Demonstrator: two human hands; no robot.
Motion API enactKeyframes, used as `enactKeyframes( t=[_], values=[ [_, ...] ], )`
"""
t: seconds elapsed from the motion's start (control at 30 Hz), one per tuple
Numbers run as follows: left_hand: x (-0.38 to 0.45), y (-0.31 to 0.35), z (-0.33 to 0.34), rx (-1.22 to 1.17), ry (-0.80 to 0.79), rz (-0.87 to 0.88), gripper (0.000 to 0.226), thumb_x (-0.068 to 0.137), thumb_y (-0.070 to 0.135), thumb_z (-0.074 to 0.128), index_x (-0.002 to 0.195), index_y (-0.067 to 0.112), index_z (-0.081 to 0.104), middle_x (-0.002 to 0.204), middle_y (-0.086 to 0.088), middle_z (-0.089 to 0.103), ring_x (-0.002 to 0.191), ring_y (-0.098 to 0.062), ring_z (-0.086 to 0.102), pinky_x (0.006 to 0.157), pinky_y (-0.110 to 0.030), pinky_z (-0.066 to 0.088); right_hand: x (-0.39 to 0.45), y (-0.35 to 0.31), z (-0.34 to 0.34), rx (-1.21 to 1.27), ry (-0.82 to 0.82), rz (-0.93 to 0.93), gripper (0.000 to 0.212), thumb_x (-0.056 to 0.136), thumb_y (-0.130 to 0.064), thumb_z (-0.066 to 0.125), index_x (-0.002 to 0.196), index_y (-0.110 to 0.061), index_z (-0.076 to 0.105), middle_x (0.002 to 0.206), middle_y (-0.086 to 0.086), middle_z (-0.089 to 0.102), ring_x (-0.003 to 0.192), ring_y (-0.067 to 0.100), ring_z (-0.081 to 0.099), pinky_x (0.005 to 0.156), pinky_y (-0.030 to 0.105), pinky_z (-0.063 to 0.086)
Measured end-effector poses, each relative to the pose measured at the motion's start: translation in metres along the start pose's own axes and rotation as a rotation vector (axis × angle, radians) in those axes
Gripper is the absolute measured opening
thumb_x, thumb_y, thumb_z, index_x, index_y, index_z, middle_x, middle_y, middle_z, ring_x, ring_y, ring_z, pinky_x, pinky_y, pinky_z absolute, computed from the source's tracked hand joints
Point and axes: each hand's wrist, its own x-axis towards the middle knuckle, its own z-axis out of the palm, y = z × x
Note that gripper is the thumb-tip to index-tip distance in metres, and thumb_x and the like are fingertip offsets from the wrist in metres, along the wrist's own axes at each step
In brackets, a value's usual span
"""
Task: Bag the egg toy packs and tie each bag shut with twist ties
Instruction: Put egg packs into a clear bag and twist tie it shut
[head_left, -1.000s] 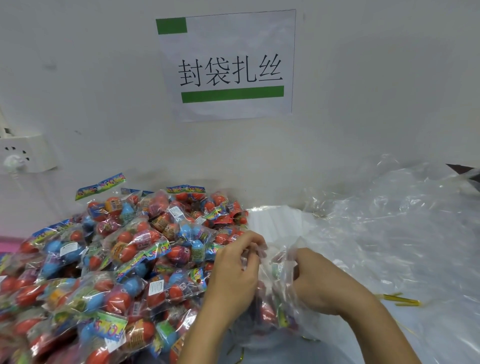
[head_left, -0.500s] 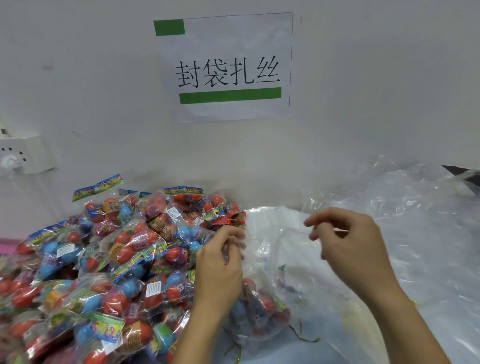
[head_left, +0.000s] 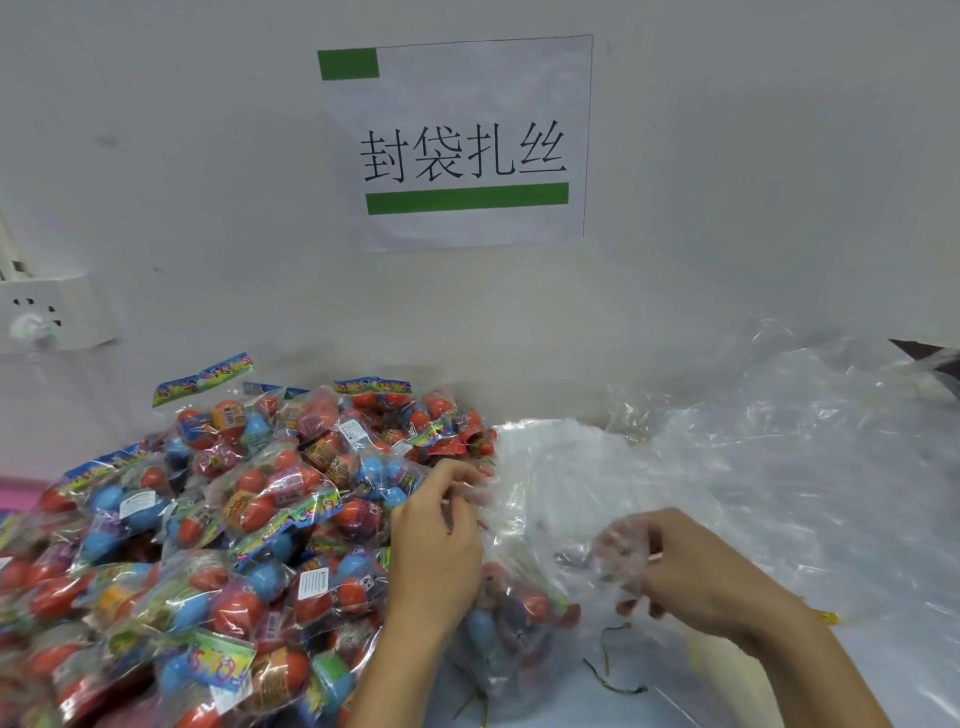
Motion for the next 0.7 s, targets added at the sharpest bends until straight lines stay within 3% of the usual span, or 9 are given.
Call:
enactKeyframes(
  t=[0.07, 0.13, 0.2, 0.27, 0.33, 0.43, 0.57, 0.7],
  values=[
    [0.000, 0.001, -0.002, 0.014, -0.052, -0.033, 0.041, 0.095, -0.005, 0.048, 0.091, 0.033, 0.062, 0.085, 0.004, 0.067, 0.055, -0.007, 0.050, 0.054, -0.025, 0.045, 0.002, -0.005, 0.001, 0.091, 0.122, -0.108, 0.028, 0.084, 0.004, 0.062, 0.071, -0.017, 0.075, 0.071, 0.000, 0.073, 0.058, 0.005, 0.062, 0.050, 0.015, 0.042],
    [0.000, 0.004, -0.008, -0.005, -0.183, -0.057, 0.046, 0.091, -0.007, 0.048, 0.106, 0.035, 0.060, 0.103, 0.007, 0.065, 0.076, 0.000, 0.060, 0.069, -0.022, 0.056, 0.002, -0.009, 0.001, 0.195, 0.175, -0.203, 0.023, 0.085, -0.006, 0.071, 0.067, -0.019, 0.076, 0.070, 0.001, 0.072, 0.057, 0.002, 0.059, 0.049, 0.012, 0.040],
    [-0.002, 0.003, -0.014, -0.033, -0.395, -0.047, 0.055, 0.087, -0.001, 0.054, 0.122, 0.041, 0.051, 0.117, 0.017, 0.058, 0.093, 0.014, 0.058, 0.075, -0.011, 0.052, 0.002, -0.010, 0.002, 0.253, 0.186, -0.246, 0.017, 0.081, -0.012, 0.077, 0.066, -0.019, 0.076, 0.068, -0.002, 0.072, 0.057, 0.000, 0.059, 0.049, 0.010, 0.040],
    [-0.005, 0.002, -0.016, -0.022, -0.534, -0.025, 0.057, 0.087, 0.014, 0.063, 0.130, 0.046, 0.044, 0.122, 0.021, 0.056, 0.098, 0.007, 0.062, 0.079, -0.013, 0.053, 0.001, -0.010, 0.003, 0.268, 0.194, -0.253, 0.006, 0.071, -0.018, 0.079, 0.067, -0.020, 0.076, 0.067, -0.004, 0.072, 0.057, -0.002, 0.060, 0.049, 0.008, 0.039],
    [-0.004, 0.003, -0.014, -0.045, -0.457, 0.019, 0.040, 0.089, 0.022, 0.071, 0.121, 0.038, 0.054, 0.115, 0.014, 0.065, 0.096, -0.008, 0.068, 0.081, -0.020, 0.055, 0.003, -0.009, 0.000, 0.276, 0.225, -0.267, 0.008, 0.077, -0.020, 0.078, 0.069, -0.018, 0.075, 0.068, -0.001, 0.071, 0.059, 0.001, 0.060, 0.050, 0.010, 0.041],
    [0.000, 0.008, -0.011, -0.214, -0.209, 0.035, 0.011, 0.095, 0.018, 0.063, 0.100, 0.026, 0.068, 0.098, 0.010, 0.073, 0.095, -0.013, 0.069, 0.082, -0.023, 0.055, 0.004, -0.005, -0.002, 0.302, 0.269, -0.256, 0.021, 0.088, -0.026, 0.075, 0.070, -0.017, 0.071, 0.064, 0.001, 0.065, 0.058, 0.010, 0.060, 0.051, 0.015, 0.041],
    [0.003, 0.010, -0.013, -0.349, -0.013, 0.042, 0.029, 0.098, 0.009, 0.056, 0.082, 0.030, 0.068, 0.078, 0.005, 0.070, 0.075, -0.012, 0.067, 0.071, -0.033, 0.054, 0.008, -0.001, -0.003, 0.319, 0.381, -0.224, 0.022, 0.091, -0.021, 0.071, 0.069, -0.016, 0.070, 0.059, -0.002, 0.063, 0.051, 0.008, 0.057, 0.050, 0.011, 0.040],
    [0.003, 0.015, -0.009, -0.383, 0.017, 0.068, 0.027, 0.098, 0.004, 0.057, 0.084, 0.025, 0.067, 0.077, -0.008, 0.071, 0.071, -0.028, 0.071, 0.064, -0.036, 0.060, 0.011, 0.001, -0.005, 0.331, 0.455, -0.172, 0.020, 0.090, -0.028, 0.072, 0.072, -0.019, 0.071, 0.058, -0.002, 0.064, 0.047, 0.008, 0.056, 0.050, 0.016, 0.040]
  ],
)
